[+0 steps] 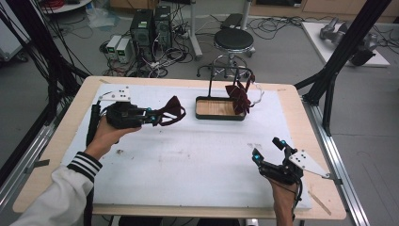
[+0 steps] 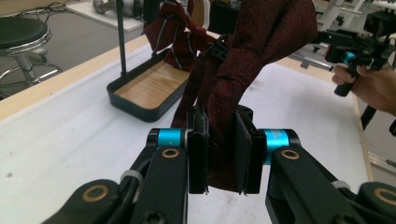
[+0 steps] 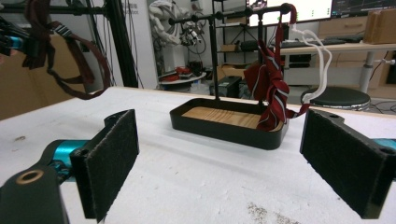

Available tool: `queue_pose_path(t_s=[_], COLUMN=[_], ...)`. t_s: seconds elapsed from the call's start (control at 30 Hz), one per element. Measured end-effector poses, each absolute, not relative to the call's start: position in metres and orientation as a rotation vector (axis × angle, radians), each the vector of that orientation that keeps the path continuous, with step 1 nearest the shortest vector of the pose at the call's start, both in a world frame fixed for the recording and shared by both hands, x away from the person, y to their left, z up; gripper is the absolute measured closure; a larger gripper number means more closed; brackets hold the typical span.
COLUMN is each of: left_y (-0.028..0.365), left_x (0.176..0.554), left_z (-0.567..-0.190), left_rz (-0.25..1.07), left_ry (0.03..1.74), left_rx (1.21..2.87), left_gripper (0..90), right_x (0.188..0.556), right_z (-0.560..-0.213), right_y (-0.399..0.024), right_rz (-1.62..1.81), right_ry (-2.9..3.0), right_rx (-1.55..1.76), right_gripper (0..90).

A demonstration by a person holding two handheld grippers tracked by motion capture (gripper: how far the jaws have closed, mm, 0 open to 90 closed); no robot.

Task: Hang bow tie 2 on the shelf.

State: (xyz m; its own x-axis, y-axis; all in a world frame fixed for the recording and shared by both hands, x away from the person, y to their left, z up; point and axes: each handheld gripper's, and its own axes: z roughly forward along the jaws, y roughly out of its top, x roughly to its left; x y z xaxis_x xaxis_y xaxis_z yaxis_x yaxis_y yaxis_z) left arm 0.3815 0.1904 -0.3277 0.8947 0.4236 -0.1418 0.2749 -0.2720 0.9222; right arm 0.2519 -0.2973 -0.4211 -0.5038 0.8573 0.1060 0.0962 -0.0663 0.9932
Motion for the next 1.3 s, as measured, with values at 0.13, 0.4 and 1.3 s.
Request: queue_pose_path(t_s=[0.13,0.4,1.3], left_y=[0.179,0.16,0.114], left_x=[0.39,0.403,0.46], left_z=[-0.321,-0.314,-0.312], left_rz=[0.154,0.149,0.131], left_ry=[0.521,0.519,0.611], left_rx=[1.858,1.822,1.745], left_gripper=[77.1,77.1,77.0], right_x=[0.251,0.251,0.245], right_z=[-0.421,-0.422,-0.428], right_y=[-0.299,-0.297,-0.294], right_rz=[1.631,1.619,1.621], right_ry=[1.604,1.609,1.558], right_rx=[1.034,1.012,0.948], right_gripper=[10.7,10.8,10.7])
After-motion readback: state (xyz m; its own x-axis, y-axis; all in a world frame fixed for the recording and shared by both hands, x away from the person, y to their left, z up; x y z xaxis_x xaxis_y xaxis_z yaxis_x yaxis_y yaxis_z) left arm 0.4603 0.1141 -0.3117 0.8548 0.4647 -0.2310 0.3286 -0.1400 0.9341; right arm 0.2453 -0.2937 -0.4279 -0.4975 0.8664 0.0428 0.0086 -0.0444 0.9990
